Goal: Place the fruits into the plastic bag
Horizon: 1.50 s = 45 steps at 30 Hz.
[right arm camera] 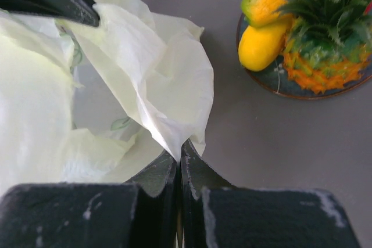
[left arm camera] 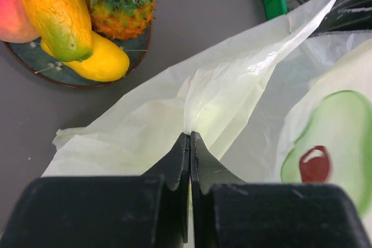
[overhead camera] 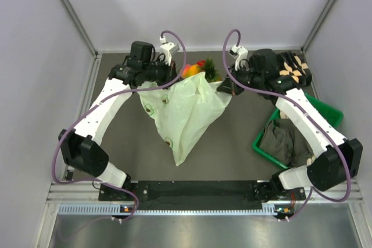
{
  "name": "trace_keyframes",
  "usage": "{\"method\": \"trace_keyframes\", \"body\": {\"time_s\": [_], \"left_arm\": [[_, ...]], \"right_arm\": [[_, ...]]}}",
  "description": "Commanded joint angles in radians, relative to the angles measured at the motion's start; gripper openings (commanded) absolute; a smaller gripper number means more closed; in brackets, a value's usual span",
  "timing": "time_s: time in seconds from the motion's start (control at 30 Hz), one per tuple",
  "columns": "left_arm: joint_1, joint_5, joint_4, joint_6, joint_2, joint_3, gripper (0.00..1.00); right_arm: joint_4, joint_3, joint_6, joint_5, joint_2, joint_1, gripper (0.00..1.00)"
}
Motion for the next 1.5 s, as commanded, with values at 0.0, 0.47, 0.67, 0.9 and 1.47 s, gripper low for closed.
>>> {"method": "trace_keyframes", "body": {"time_s": [0.0,0.47,0.67,0.9,1.47], "left_arm": [[-0.003,-0.05,0.008,-0.017,-0.089,-0.004,0.0],[-0.003,-0.726,-0.15,-0.12,-0.268,0.197,0.0],[-0.001,-0.864,-0.147,-0.169,-0.324,0.245,0.0],[-0.003,-0.942,-0.049,-0.239,-0.353,0.165,0.0],[-0.003,-0.941,0.165,-0.38,-0.35,0.005,0.0]], "right_arm": [[0.073,0.084,0.009,-0.022,0.023,0.009,0.0],[0.105,0.387,0.093,0.08,0.283,0.197,0.59],[0.108,0.477,0.133,0.1,0.308,0.197,0.72],[0.075,0.473,0.106,0.1,0.279,0.197,0.72],[-0.057,0.2,0.11,0.263,0.008,0.307,0.86]]}}
